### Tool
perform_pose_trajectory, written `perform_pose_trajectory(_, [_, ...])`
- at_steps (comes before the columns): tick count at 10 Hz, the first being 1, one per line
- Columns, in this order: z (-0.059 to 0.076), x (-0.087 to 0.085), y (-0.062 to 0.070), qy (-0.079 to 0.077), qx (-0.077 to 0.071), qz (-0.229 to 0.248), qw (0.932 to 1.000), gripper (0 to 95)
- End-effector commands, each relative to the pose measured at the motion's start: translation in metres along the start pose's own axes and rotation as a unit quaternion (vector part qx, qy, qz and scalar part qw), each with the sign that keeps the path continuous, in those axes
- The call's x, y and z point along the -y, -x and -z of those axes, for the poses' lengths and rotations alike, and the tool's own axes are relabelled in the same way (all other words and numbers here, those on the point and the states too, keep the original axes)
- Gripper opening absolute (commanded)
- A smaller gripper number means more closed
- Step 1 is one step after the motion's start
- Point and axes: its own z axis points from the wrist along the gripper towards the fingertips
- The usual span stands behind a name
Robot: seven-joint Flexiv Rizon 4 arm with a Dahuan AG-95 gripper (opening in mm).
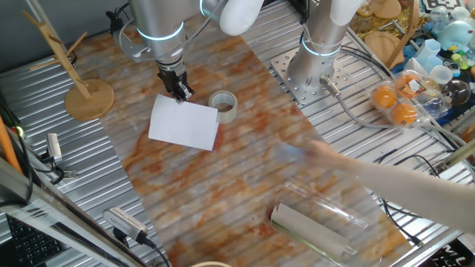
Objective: Unfold a piece of paper
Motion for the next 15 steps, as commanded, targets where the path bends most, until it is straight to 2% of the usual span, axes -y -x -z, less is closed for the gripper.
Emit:
perform_pose_trajectory(1, [-0.0003,-0.0002,-0.0003,0.002,0.000,0.003,1.0000,0.0])
perform_pose_trajectory(3, [-0.0021,-0.0001,-0.0003,0.001,0.002,0.002,1.0000,0.0])
perform_pose_trajectory(9, [-0.0066,-0.0001,-0.0003,-0.005,0.023,-0.001,0.9997,0.0])
perform_pose_trajectory(12, [-0.0066,-0.0003,-0.0007,-0.006,0.021,0.000,0.9998,0.0])
perform_pose_trajectory(15, [-0.0054,0.0015,-0.0094,-0.006,0.019,0.004,0.9998,0.0])
